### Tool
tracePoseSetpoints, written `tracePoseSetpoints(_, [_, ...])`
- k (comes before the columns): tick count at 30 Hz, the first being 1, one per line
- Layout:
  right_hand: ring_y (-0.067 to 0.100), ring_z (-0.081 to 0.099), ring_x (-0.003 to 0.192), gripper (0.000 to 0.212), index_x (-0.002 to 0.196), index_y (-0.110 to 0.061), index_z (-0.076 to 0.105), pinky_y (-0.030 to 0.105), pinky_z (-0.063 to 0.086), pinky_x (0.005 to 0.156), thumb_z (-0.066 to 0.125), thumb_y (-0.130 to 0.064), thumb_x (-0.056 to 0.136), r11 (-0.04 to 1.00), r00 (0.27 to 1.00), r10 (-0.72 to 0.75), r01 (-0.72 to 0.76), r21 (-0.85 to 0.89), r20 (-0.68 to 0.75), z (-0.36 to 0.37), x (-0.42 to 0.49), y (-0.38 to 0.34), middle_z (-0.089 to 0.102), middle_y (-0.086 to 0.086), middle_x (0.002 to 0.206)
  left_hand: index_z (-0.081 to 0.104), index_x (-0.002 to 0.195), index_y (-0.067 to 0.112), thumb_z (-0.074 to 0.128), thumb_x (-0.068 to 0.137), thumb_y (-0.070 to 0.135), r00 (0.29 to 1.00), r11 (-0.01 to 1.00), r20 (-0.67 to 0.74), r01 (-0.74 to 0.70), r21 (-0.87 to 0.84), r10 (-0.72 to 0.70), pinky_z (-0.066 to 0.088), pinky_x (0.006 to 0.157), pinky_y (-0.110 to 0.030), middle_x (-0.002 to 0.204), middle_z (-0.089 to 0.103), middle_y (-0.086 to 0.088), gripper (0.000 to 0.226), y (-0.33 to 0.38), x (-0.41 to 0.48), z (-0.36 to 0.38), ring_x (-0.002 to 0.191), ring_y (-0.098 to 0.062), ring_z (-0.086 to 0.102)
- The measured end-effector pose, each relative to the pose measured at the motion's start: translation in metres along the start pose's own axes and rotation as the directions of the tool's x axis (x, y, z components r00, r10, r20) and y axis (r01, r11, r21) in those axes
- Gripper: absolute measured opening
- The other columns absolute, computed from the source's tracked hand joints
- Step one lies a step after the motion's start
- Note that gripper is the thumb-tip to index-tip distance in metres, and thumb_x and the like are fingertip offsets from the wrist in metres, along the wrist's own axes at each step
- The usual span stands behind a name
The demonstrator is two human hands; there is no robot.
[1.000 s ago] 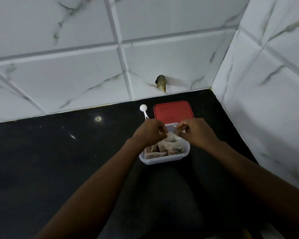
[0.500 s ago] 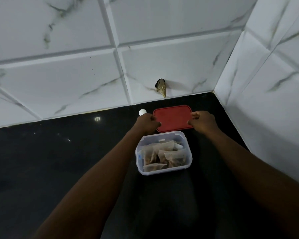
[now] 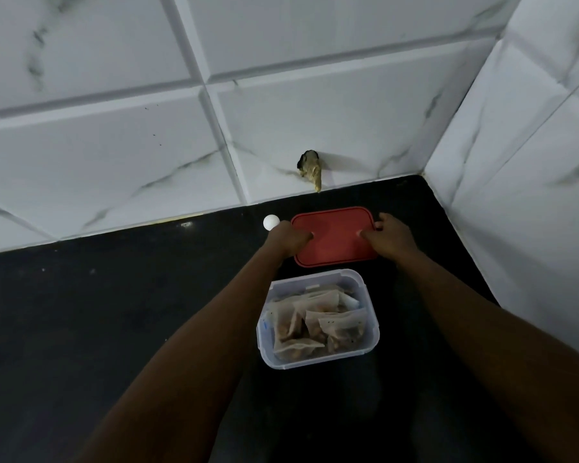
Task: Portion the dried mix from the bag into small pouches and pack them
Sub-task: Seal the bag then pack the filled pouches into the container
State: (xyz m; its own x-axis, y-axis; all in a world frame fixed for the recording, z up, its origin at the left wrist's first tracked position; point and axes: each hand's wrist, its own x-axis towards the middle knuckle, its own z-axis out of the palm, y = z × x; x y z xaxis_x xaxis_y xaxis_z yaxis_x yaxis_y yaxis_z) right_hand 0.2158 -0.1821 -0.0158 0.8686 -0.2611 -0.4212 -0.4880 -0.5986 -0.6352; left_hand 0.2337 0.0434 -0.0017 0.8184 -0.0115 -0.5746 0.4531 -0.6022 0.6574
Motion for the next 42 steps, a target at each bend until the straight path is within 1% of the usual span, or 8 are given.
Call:
tracePoseSetpoints(6, [0.029, 0.065, 0.114, 0.051, 0.128, -0.01, 0.067, 0.045, 0.049, 0.103, 0.06, -0.049, 0.095, 0.989, 0.992, -0.07, 0.083, 0.126, -0.103, -0.007, -0.02, -0.006, 0.069, 0.012, 0.123, 0.071, 0.102, 0.012, 0.062, 0.096, 0.042, 0.992, 0.985, -0.117, -0.071, -0.159, 0.053, 0.055, 0.078, -0.037, 0.102, 0.071, -0.013, 0.032, -0.01, -0.013, -0.013, 0.084, -0.022, 0.064])
tracePoseSetpoints(9, [0.029, 0.07, 0.092, 0.059, 0.099, -0.005, 0.071, 0.052, 0.054, 0.094, 0.047, -0.06, 0.097, 0.958, 0.988, -0.077, 0.111, 0.264, -0.136, -0.012, -0.043, -0.011, 0.074, 0.012, 0.097, 0.073, 0.106, 0.012, 0.056, 0.095, 0.054, 0.975, 0.936, -0.215, -0.126, -0.328, 0.056, 0.051, 0.073, -0.037, 0.091, 0.067, -0.006, 0.047, -0.019, -0.038, -0.025, 0.074, -0.017, 0.059])
tracePoseSetpoints(11, [0.023, 0.072, 0.087, 0.058, 0.097, -0.008, 0.07, 0.05, 0.057, 0.092, 0.046, -0.061, 0.098, 0.918, 0.99, -0.053, 0.1, 0.383, -0.132, -0.013, -0.061, -0.013, 0.074, 0.008, 0.093, 0.068, 0.099, 0.013, 0.052, 0.098, 0.056, 0.96, 0.877, -0.277, -0.163, -0.452, 0.036, 0.047, 0.069, -0.037, 0.084, 0.061, -0.005, 0.046, -0.029, -0.06, -0.032, 0.07, -0.016, 0.056])
tracePoseSetpoints(20, [0.013, 0.071, 0.094, 0.005, 0.092, -0.024, 0.074, 0.036, 0.059, 0.091, 0.07, -0.022, 0.092, 0.833, 0.989, -0.09, 0.139, 0.536, -0.116, -0.007, -0.13, -0.009, 0.074, -0.002, 0.094, 0.07, 0.096, 0.013, 0.068, 0.095, 0.014, 0.918, 0.8, -0.396, -0.251, -0.545, 0.018, 0.059, 0.083, -0.034, 0.095, 0.074, -0.008, 0.002, -0.071, -0.153, -0.031, 0.091, -0.021, 0.071])
tracePoseSetpoints(26, [0.005, 0.071, 0.089, 0.023, 0.098, -0.023, 0.073, 0.017, 0.053, 0.07, 0.074, -0.005, 0.084, 0.85, 0.97, -0.17, 0.233, 0.472, -0.173, -0.002, -0.17, 0.013, 0.075, -0.006, 0.096, 0.066, 0.099, 0.012, 0.068, 0.085, -0.011, 0.916, 0.775, -0.398, -0.283, -0.565, 0.045, 0.061, 0.078, -0.031, 0.1, 0.075, -0.006, 0.027, -0.09, -0.185, -0.014, 0.095, -0.019, 0.074])
tracePoseSetpoints(32, [0.006, 0.071, 0.101, 0.038, 0.107, -0.022, 0.074, 0.033, 0.06, 0.09, 0.074, 0.004, 0.08, 0.854, 0.969, -0.183, 0.241, 0.462, -0.167, 0.008, -0.186, 0.038, 0.075, -0.008, 0.107, 0.069, 0.1, 0.019, 0.074, 0.081, -0.013, 0.896, 0.789, -0.424, -0.354, -0.503, 0.131, 0.059, 0.082, -0.022, 0.11, 0.073, 0.003, 0.038, -0.109, -0.2, 0.004, 0.106, -0.007, 0.07])
tracePoseSetpoints(37, [0.001, 0.068, 0.106, 0.05, 0.116, -0.021, 0.073, 0.031, 0.057, 0.095, 0.073, 0.01, 0.078, 0.859, 0.959, -0.237, 0.282, 0.428, -0.155, 0.014, -0.196, 0.046, 0.073, -0.009, 0.115, 0.068, 0.102, 0.022, 0.076, 0.079, -0.012, 0.87, 0.834, -0.447, -0.397, -0.382, 0.208, 0.053, 0.076, -0.007, 0.116, 0.069, 0.007, 0.041, -0.122, -0.204, 0.009, 0.11, -0.004, 0.066])
tracePoseSetpoints(42, [-0.006, 0.065, 0.103, 0.053, 0.123, -0.018, 0.07, 0.028, 0.055, 0.098, 0.069, 0.012, 0.079, 0.877, 0.943, -0.273, 0.326, 0.353, -0.191, 0.017, -0.202, 0.046, 0.071, -0.007, 0.12, 0.067, 0.104, 0.025, 0.078, 0.079, -0.008, 0.858, 0.85, -0.45, -0.414, -0.324, 0.247, 0.053, 0.082, -0.009, 0.12, 0.065, 0.01, 0.043, -0.13, -0.207, 0.014, 0.11, 0.0, 0.063])
